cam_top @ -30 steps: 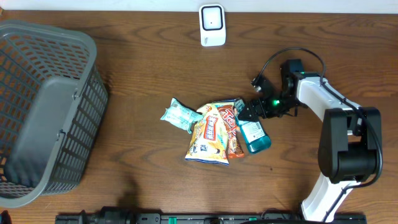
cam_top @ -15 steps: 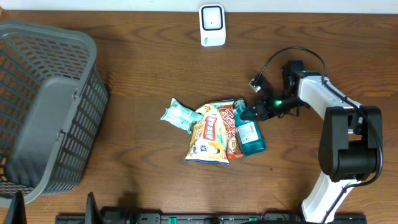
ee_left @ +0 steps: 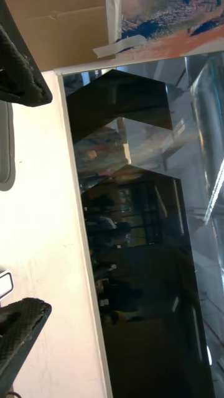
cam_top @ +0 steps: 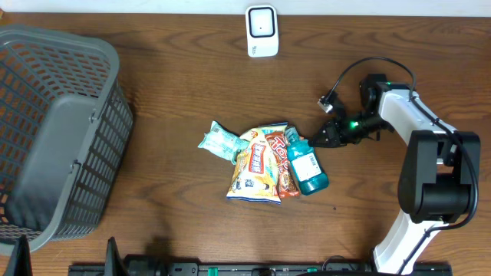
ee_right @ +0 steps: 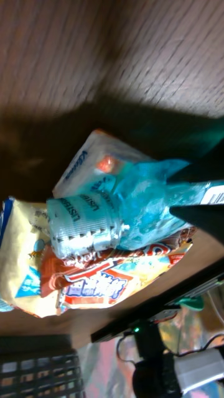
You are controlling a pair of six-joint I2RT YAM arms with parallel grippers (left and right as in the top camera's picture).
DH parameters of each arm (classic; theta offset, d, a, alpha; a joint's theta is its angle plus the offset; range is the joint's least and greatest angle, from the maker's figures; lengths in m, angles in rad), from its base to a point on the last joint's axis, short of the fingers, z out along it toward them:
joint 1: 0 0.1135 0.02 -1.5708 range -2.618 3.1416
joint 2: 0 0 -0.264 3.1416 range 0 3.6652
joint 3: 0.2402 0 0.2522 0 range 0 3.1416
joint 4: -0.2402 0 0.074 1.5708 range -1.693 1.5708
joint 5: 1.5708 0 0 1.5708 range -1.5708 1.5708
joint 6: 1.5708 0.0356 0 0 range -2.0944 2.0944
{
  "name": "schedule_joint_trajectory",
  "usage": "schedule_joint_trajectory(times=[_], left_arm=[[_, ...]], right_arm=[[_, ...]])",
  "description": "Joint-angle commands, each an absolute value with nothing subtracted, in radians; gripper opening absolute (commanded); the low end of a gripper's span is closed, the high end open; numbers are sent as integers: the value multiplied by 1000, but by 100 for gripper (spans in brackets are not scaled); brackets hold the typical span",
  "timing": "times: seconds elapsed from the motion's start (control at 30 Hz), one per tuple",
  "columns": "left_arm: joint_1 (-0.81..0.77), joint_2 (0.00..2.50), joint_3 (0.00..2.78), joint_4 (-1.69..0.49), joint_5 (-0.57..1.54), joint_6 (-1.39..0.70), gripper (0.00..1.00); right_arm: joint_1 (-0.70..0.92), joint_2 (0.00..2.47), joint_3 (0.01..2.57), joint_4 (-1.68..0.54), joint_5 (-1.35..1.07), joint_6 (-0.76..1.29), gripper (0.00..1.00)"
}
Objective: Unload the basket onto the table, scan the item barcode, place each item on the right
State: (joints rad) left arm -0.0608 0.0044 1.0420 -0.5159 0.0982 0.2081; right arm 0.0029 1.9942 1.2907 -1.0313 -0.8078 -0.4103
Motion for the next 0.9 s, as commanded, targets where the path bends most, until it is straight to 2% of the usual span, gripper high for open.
schedule_joint_trajectory(times=[0.0, 0.1, 0.27, 0.5, 0.87], left_arm=[[-57, 3, 1042, -508, 92, 216, 98], [-57, 3, 1042, -507, 92, 216, 98], [-57, 3, 1042, -508, 93, 216, 98], [-57, 3, 1042, -508, 93, 216, 98], [-57, 3, 1042, -508, 92, 216, 98]], right_arm=[[48, 2001, 1301, -1020, -815, -420, 21], [65, 2001, 1301, -1010, -774, -420, 41], [59, 2001, 1301, -994, -735, -421, 44], [61, 2001, 1299, -946, -735, -473, 61], [109, 2001, 1246, -942, -739, -522, 59]])
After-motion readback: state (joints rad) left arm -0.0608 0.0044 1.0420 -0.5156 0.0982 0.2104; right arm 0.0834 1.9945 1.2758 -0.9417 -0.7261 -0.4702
